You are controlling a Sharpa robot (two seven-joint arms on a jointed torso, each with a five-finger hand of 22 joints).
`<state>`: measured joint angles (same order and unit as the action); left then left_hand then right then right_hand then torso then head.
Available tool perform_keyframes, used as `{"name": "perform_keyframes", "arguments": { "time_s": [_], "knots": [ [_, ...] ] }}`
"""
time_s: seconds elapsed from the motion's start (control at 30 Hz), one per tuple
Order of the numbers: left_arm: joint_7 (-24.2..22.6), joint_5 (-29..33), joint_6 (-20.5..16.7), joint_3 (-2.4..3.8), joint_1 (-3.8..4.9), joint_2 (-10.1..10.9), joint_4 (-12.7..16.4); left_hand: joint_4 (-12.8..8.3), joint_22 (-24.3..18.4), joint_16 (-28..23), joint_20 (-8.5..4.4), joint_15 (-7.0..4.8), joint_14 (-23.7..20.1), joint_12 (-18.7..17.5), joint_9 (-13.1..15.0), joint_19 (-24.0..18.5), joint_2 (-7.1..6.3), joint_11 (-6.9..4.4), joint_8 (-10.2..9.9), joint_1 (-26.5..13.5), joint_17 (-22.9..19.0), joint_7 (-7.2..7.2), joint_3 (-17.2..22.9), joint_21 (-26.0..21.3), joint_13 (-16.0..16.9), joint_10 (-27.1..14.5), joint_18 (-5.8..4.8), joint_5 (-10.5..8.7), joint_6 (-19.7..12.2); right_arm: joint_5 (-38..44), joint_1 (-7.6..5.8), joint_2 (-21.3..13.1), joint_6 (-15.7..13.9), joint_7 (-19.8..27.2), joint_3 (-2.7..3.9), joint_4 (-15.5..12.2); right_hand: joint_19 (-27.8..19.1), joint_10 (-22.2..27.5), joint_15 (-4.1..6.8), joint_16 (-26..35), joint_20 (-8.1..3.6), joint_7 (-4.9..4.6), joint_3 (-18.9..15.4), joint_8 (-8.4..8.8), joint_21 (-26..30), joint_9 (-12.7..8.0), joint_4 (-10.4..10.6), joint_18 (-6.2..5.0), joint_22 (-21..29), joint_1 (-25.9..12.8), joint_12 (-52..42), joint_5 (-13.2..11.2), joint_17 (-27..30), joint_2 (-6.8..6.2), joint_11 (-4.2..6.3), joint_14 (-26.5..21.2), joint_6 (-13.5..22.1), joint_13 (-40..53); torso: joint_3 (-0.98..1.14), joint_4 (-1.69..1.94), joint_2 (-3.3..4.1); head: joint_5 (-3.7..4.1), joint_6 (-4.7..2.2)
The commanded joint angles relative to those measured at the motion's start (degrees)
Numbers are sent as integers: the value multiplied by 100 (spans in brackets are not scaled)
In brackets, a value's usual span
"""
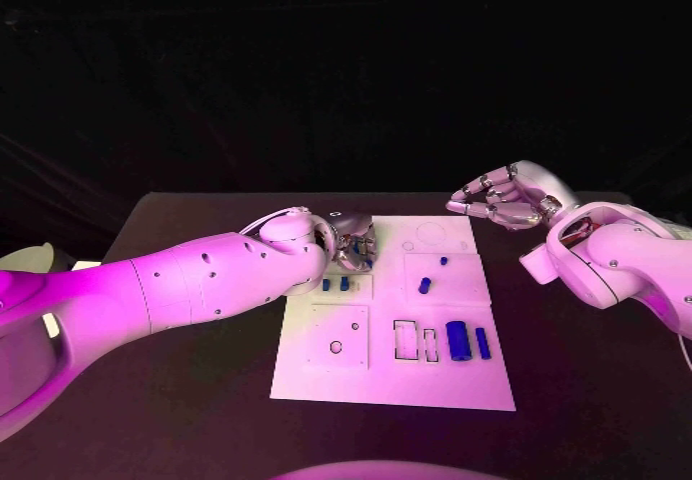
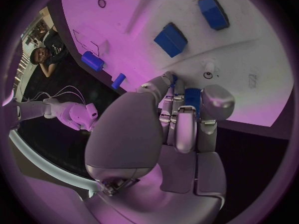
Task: Assemble the parts on the task board
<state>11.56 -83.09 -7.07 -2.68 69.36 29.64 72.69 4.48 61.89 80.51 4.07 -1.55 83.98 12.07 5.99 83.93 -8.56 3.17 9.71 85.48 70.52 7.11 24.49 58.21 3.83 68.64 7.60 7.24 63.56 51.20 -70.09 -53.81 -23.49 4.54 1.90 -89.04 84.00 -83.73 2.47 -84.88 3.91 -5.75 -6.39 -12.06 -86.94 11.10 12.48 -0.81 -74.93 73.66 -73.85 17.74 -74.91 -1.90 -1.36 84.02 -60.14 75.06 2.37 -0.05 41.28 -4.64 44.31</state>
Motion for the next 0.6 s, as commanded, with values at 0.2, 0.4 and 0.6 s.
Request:
{"name": "perform_keyframes", "arguments": {
  "time_s": [0.2, 0.4, 0.6],
  "knots": [
    [2, -15, 209, -19, -34, -12, -13, -228, 73, 64, -55, -32, 271, -206, -12, 150, 75, -7, -73, -89, 28, 16, 455, 86, 19, 245, -125, -45, 205, 30, 3, 3, 73, 44, 0, -14, 233, -16, 39, 5, -47, 4, -52, -17, 27, 14, -4, -69, -913, 2, -6, 25, -658, 79, 30, 426, 42, 589, 1, 0, -4, 2, -6],
    [-36, 17, -31, -16, -39, 23, 15, -379, 98, 83, -42, -6, 266, -400, -51, 145, 15, 22, -183, -255, 17, 54, 679, 96, 20, 298, -129, -48, 225, 30, 3, 2, 69, 45, 0, -13, 233, -16, 39, 5, -47, 4, -52, -17, 27, 14, -4, -69, -913, 2, -6, 25, -658, 79, 30, 426, 42, 589, -1, -1, -1, 8, -20],
    [-111, 127, -303, 18, -40, 137, 158, -443, 104, 87, -33, 6, 262, -479, -69, 142, -4, 38, -234, -307, 5, 70, 766, 95, 20, 300, -129, -43, 219, 30, 3, 4, 70, 46, 0, -4, 233, -16, 39, 5, -47, 4, -52, -17, 27, 14, -4, -69, -913, 2, -6, 25, -658, 79, 30, 426, 42, 589, -4, -2, 0, 11, -29]
  ]
}}
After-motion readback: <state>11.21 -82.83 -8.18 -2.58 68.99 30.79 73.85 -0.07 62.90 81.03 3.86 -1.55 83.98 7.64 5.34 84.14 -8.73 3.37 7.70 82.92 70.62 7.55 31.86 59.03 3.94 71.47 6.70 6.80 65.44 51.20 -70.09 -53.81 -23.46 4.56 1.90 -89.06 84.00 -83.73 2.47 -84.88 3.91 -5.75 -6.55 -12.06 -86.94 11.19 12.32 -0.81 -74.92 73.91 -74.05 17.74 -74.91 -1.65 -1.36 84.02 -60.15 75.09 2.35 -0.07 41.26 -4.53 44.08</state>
